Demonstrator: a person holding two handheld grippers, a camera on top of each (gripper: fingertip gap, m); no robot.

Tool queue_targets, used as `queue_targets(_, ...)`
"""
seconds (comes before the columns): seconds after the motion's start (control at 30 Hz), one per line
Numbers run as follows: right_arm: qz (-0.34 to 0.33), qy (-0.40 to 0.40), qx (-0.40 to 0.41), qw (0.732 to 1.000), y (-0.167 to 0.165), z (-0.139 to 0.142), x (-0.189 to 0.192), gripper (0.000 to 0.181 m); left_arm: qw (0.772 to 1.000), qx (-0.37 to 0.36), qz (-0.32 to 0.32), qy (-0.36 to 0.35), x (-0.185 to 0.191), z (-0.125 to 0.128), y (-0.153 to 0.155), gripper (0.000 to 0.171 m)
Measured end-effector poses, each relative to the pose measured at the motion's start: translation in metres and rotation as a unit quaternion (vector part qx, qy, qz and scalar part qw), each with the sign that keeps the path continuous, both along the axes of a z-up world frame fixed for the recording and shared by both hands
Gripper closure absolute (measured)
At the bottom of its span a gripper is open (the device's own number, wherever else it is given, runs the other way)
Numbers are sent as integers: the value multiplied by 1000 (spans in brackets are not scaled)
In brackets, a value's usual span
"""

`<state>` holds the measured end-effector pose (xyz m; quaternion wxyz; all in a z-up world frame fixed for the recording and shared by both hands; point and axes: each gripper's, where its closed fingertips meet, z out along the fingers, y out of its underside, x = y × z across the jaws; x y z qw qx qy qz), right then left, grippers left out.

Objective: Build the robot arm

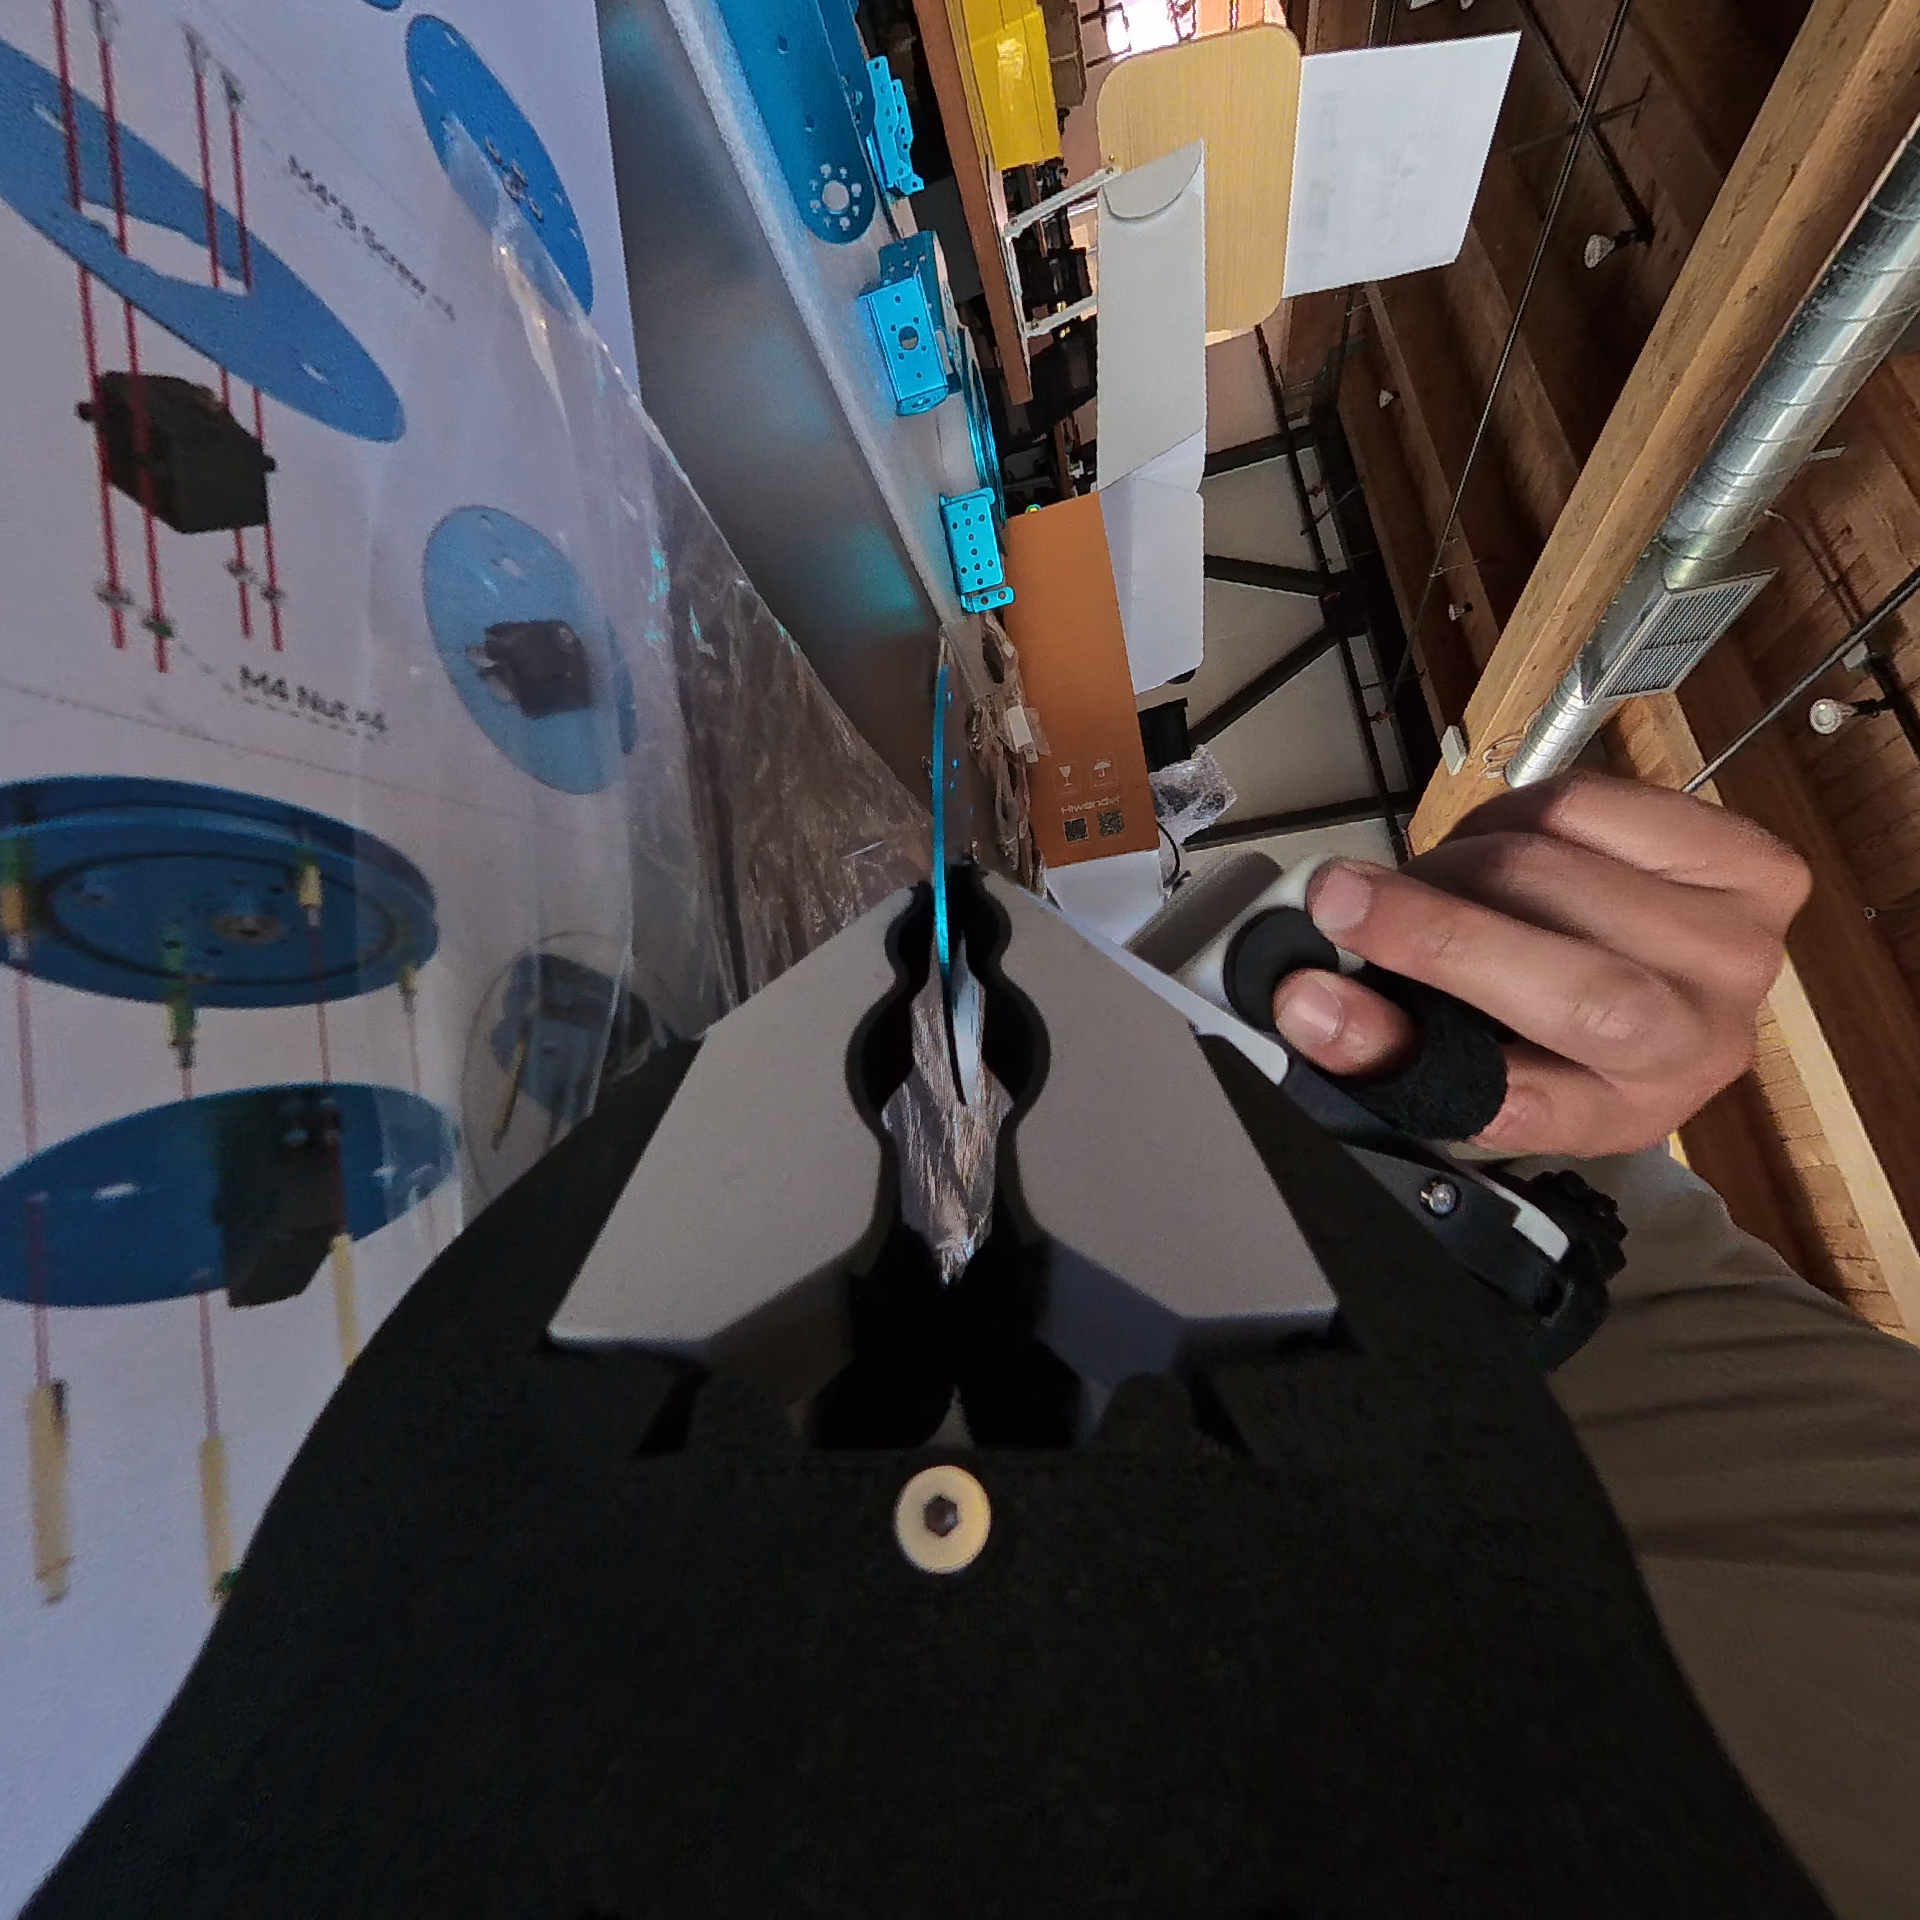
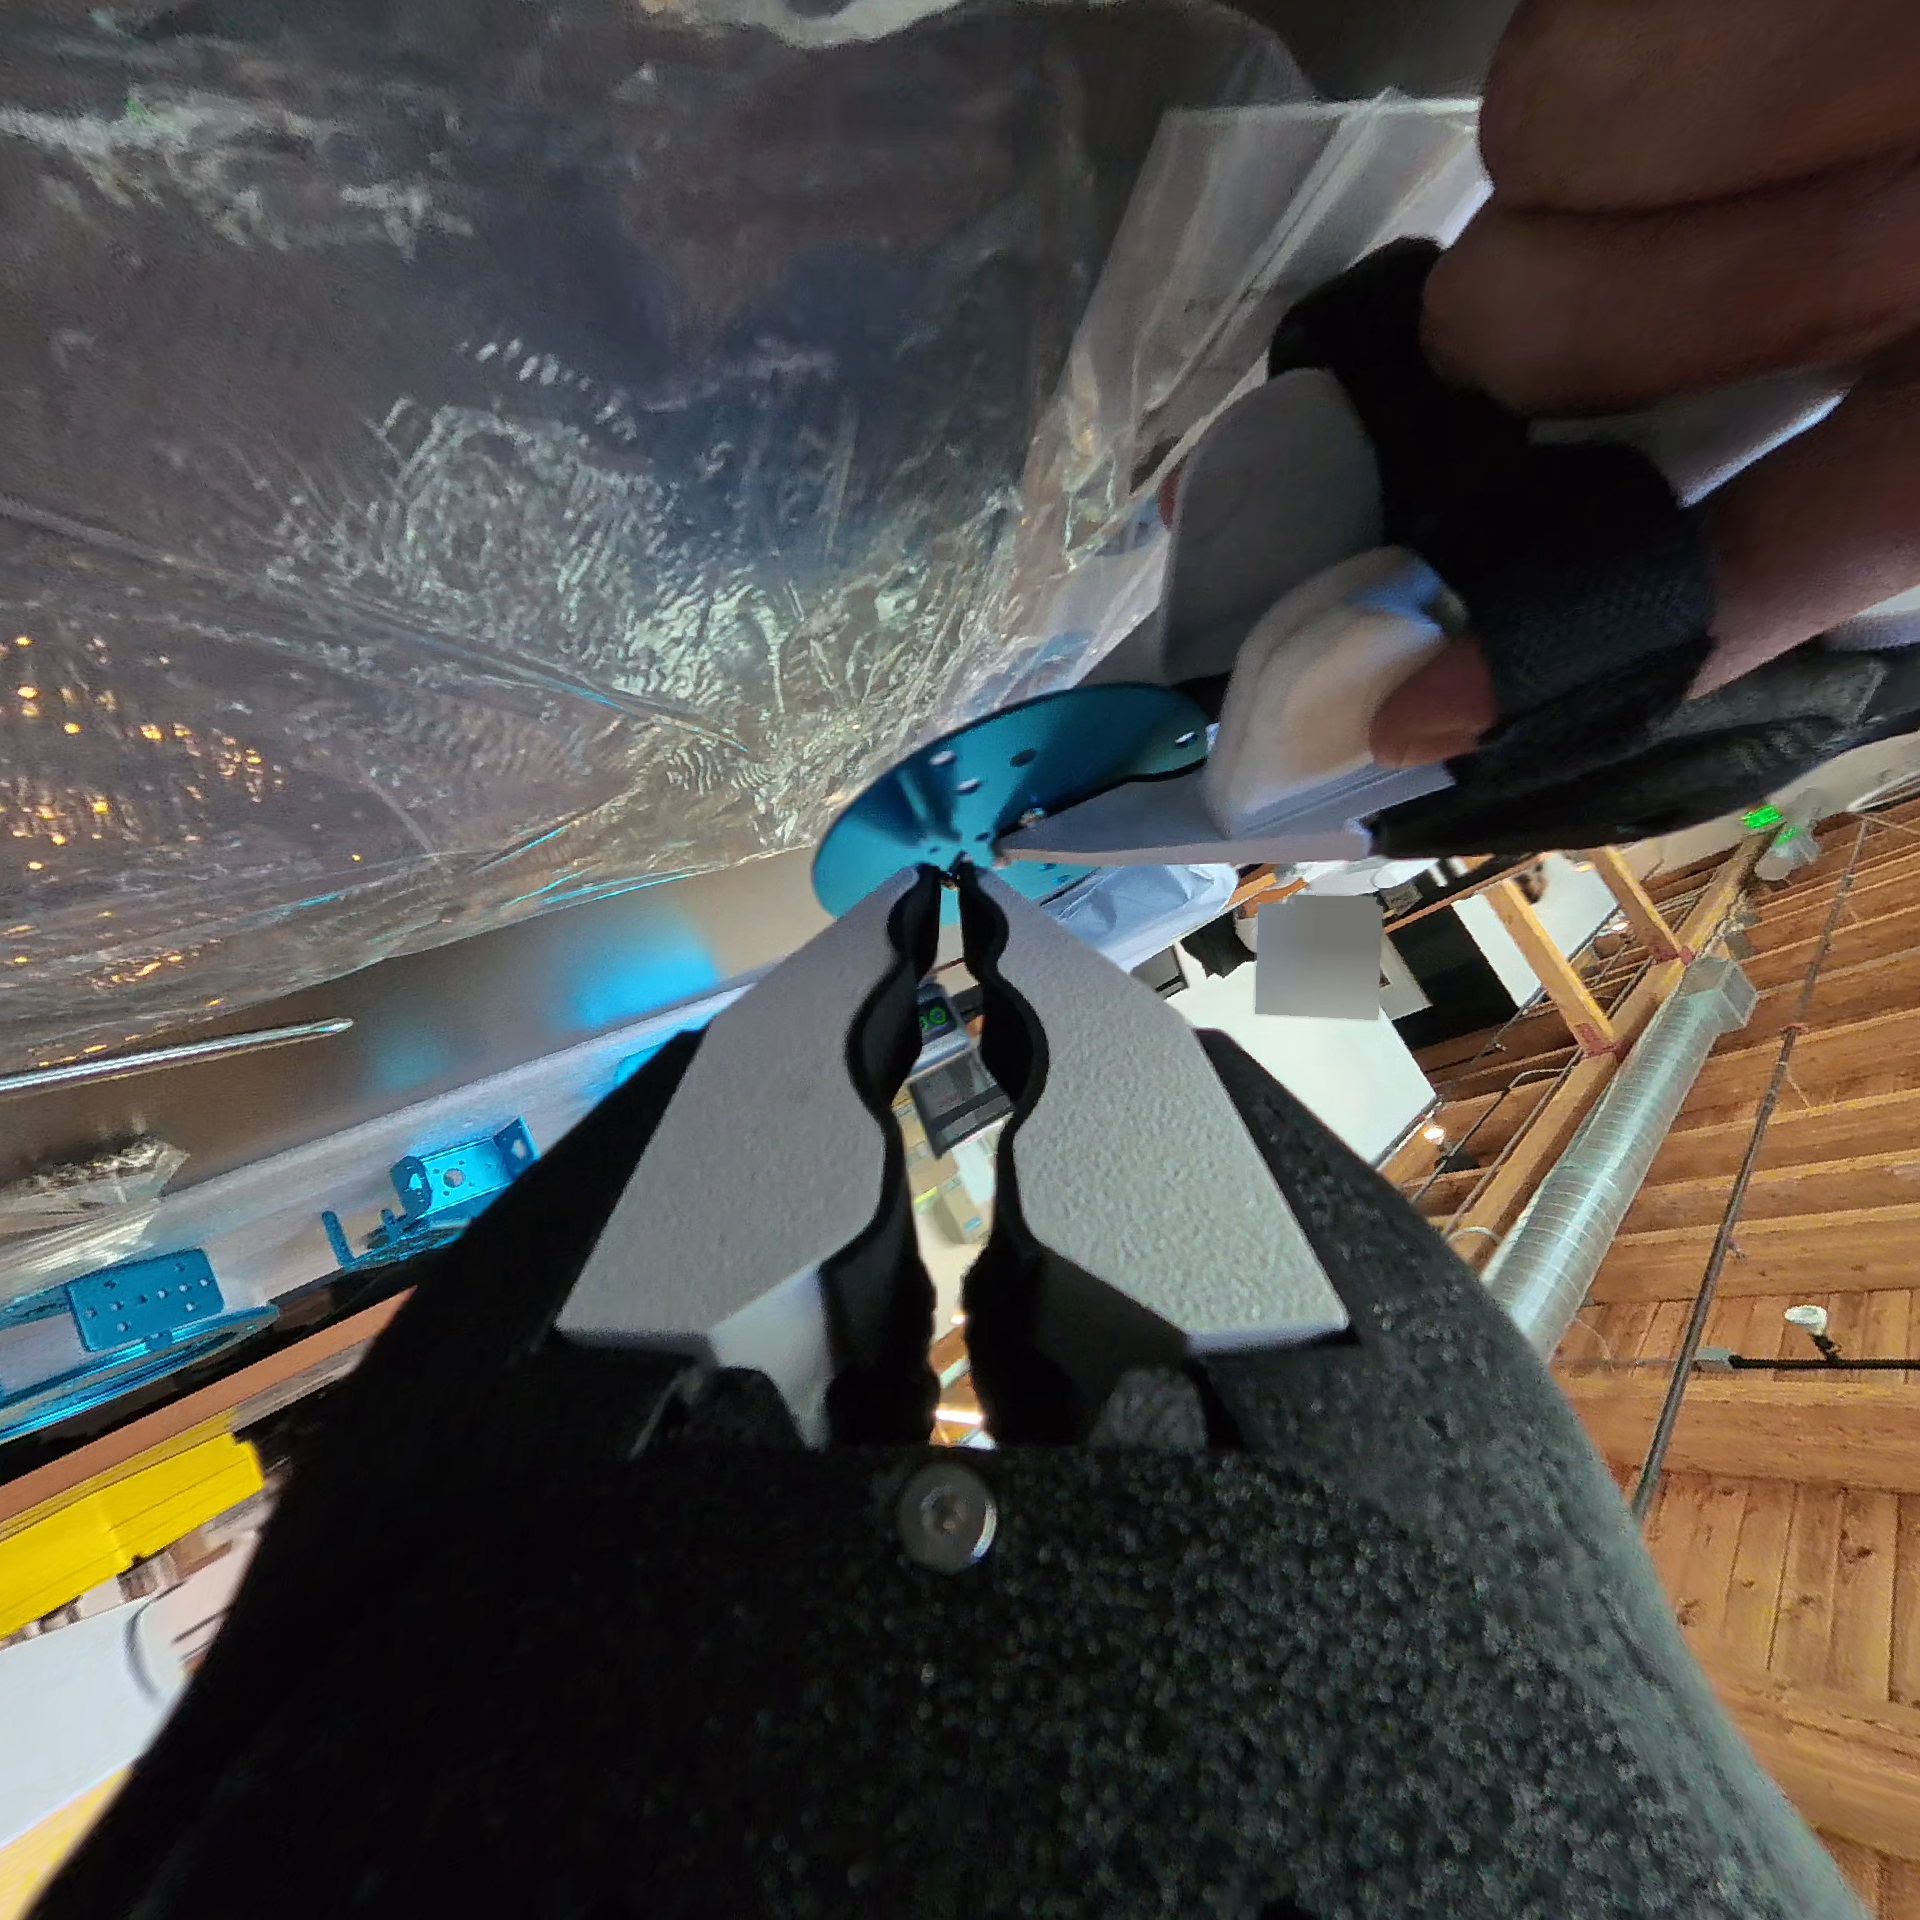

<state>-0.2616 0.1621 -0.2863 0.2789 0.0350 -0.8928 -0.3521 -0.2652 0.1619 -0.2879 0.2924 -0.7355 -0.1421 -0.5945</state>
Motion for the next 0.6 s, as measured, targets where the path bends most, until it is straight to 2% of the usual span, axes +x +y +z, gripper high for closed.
queue_targets(0.6,16,-81,39,996,-3,-5,-2,181,1000,4,-2,25,3,-3,0,166)
